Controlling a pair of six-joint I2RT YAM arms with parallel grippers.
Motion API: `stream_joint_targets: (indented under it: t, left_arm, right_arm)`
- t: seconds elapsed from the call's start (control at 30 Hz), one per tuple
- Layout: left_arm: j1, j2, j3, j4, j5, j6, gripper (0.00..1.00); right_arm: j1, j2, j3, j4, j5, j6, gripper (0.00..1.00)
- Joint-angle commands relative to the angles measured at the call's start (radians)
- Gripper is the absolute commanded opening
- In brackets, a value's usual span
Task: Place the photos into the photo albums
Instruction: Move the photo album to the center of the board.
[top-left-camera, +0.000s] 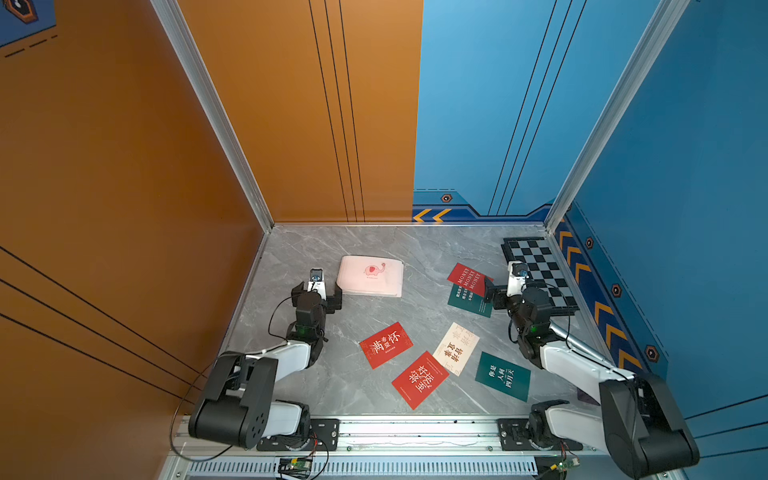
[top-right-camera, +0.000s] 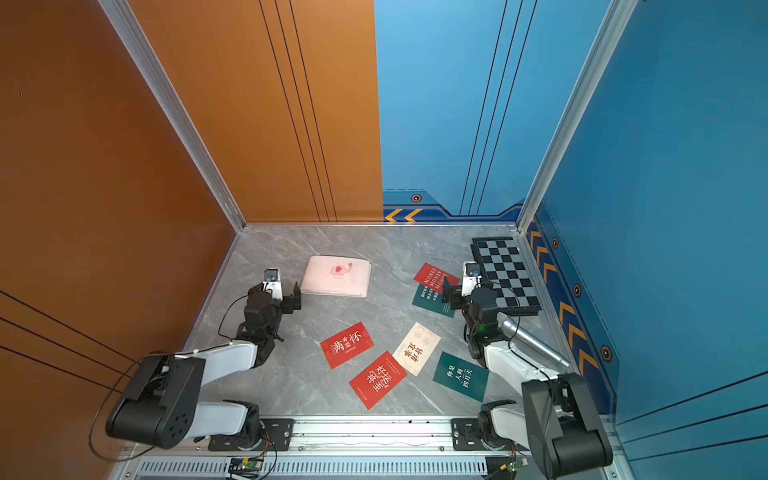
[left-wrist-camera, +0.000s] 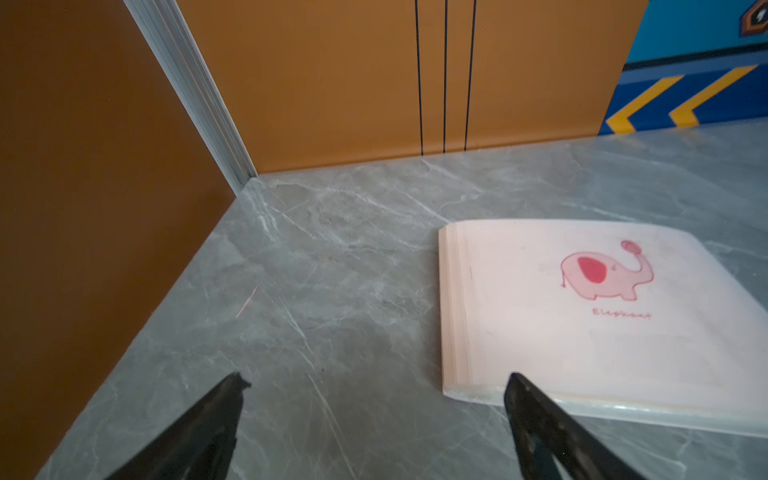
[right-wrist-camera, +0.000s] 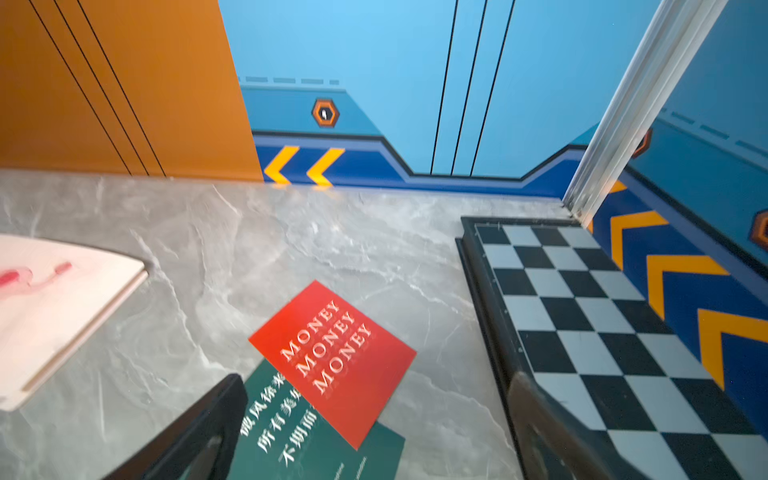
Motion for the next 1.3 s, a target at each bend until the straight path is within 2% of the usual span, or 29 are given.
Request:
stream_joint_targets:
  t: [0.0,0.03,0.07,0.1,0.17,0.3,0.4,0.47,0.53,0.63,0.73,0.93,1.13,1.27]
  left_arm:
    - [0.065,-0.112,0.049,-0.189,0.048,-0.142,0.99]
    - [0.107,-0.124,0.064,-0.212,0.215,-0.184,0.99]
    - [0.131,-0.115,0.082,-0.223,0.315,-0.225,0.99]
    - [0.139,-0.091,0.117,-0.252,0.399,-0.273,0.99]
    - [0.132,-0.018,0.213,-0.363,0.498,-0.326,0.99]
    - [0.108,0.183,0.471,-0.691,0.565,-0.365,0.99]
    - [0.109,0.320,0.643,-0.883,0.557,-0.381,0.99]
    - [0.114,0.399,0.759,-1.012,0.543,-0.389,0.99]
    - [0.129,0.472,0.848,-1.102,0.561,-0.390,0.99]
    - [0.154,0.531,0.891,-1.117,0.606,-0.413,0.99]
    - [0.156,0.570,0.911,-1.116,0.635,-0.417,0.99]
    - [0.130,0.661,0.956,-1.130,0.734,-0.367,0.99]
    - [0.085,0.694,0.958,-1.130,0.766,-0.354,0.99]
    - [0.013,0.675,0.920,-1.131,0.757,-0.345,0.99]
  right_arm:
    - [-0.039,-0.076,0.011,-0.134,0.069,0.311,1.00]
    - [-0.074,-0.074,0.023,-0.129,-0.058,0.355,1.00]
    - [-0.093,-0.062,0.059,-0.166,-0.154,0.380,1.00]
    - [-0.096,-0.041,0.112,-0.236,-0.232,0.392,1.00]
    - [-0.062,0.022,0.215,-0.356,-0.324,0.393,1.00]
    - [0.084,0.210,0.344,-0.435,-0.425,0.430,1.00]
    - [0.206,0.400,0.486,-0.539,-0.469,0.455,1.00]
    - [0.257,0.532,0.607,-0.623,-0.510,0.501,0.94]
    - [0.289,0.670,0.726,-0.651,-0.604,0.549,0.82]
    - [0.316,0.809,0.842,-0.622,-0.675,0.649,0.78]
    - [0.339,0.895,0.946,-0.642,-0.678,0.680,0.77]
    - [0.349,1.046,1.100,-0.732,-0.600,0.669,0.76]
    - [0.342,1.073,1.134,-0.735,-0.615,0.666,0.76]
    - [0.327,1.032,1.074,-0.683,-0.627,0.679,0.77]
